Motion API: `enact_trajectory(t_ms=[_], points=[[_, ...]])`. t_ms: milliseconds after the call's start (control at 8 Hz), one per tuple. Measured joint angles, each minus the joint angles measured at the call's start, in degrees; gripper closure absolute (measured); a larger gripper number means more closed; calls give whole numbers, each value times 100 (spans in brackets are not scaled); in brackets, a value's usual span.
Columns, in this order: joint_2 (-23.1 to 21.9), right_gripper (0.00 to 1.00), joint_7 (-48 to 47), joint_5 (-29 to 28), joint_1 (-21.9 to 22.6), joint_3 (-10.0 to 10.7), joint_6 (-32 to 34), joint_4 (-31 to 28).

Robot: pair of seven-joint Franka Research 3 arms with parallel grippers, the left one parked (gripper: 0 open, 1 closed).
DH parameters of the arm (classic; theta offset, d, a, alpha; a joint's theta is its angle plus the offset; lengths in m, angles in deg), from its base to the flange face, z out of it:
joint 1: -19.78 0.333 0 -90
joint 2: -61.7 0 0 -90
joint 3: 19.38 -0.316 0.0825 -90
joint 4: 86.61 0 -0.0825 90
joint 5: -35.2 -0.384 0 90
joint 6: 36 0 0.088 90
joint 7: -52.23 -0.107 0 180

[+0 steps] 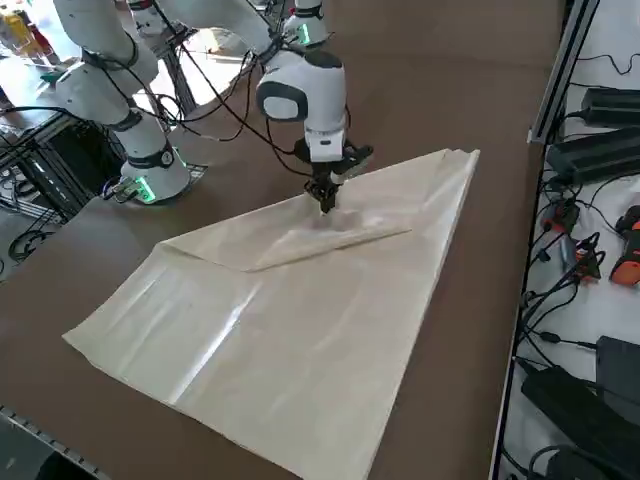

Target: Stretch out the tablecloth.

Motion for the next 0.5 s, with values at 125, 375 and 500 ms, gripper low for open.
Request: enact_trajectory(t_ms=[125,375,500], points=[[-104,97,0,0,1,-20,130,5],[-212,97,0,-258,1,-153,303,8],[-257,97,0,-419,4,-256,384,9]])
